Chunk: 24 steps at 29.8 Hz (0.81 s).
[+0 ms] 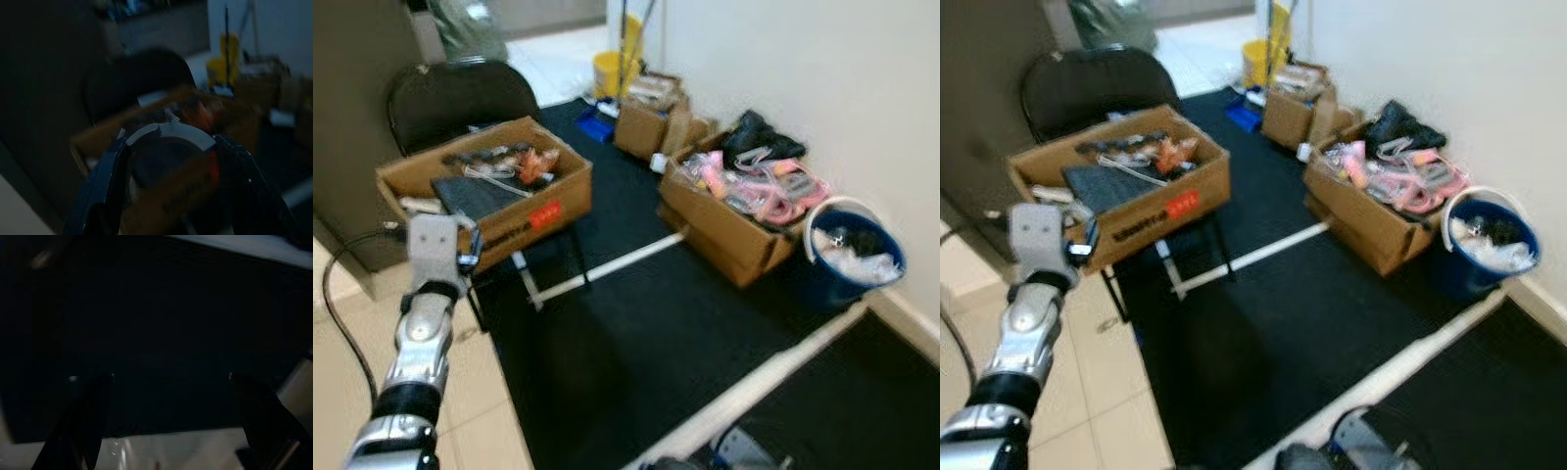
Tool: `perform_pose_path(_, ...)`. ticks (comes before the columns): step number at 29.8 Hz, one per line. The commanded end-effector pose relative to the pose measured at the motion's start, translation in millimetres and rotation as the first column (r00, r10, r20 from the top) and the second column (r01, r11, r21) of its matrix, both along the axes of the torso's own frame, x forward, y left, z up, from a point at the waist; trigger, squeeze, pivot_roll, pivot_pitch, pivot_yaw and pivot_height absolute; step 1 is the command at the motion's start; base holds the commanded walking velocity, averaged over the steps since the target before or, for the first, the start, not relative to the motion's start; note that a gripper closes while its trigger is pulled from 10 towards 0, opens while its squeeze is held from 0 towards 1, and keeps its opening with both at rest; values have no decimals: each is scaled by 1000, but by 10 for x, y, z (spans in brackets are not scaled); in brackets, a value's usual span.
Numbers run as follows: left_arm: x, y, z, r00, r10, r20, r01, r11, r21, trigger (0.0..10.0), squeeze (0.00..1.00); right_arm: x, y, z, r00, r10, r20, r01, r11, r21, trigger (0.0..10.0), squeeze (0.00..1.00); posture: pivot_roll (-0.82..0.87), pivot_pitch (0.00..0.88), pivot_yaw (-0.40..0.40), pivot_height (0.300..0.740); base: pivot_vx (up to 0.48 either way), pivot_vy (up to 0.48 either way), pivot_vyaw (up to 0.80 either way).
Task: Picking trash to rubbish bin
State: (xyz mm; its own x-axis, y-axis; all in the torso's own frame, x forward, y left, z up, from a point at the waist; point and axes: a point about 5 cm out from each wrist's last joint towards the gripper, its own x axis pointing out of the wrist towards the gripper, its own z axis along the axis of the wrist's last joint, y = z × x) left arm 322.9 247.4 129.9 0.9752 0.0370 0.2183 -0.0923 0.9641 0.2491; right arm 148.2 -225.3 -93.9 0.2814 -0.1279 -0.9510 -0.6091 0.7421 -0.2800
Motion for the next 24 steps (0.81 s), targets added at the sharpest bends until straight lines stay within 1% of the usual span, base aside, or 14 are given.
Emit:
perform_pose_path(1,-19,143,149,999,31,35,-32,999,27,10000,0,-53,45,-29,1000,-2,-12,2,1000,11,10000,0,74,66,-27,740,480,0,0)
perform_pose_path(3,-20,159,240,998,27,65,-29,999,32,10000,0,-54,48,-30,1000,1,-12,0,1000,10,10000,0,76,67,-27,740,480,0,0)
perform_pose_path(7,-32,162,296,997,25,74,-27,999,23,10000,0,-48,53,-29,1000,3,-12,-2,1000,10,10000,0,74,68,-27,740,480,0,0)
perform_pose_path(13,-23,68,427,993,-18,114,19,1000,-13,10000,0,-52,38,-28,1000,0,-14,0,1000,4,10000,0,67,72,-27,740,480,0,0)
perform_pose_path(17,-20,85,431,994,-12,109,15,1000,-25,10000,0,-59,37,-30,1000,-1,-16,1,1000,3,10000,0,64,71,-25,740,480,0,0)
perform_pose_path(21,-20,145,393,996,11,89,-7,999,-46,10000,0,-64,41,-33,1000,-3,-17,3,1000,3,10000,0,62,69,-22,740,480,0,0)
perform_pose_path(24,-15,190,376,997,25,67,-22,999,-46,10000,0,-64,49,-34,1000,-5,-17,5,1000,4,10000,0,60,68,-18,740,480,0,0)
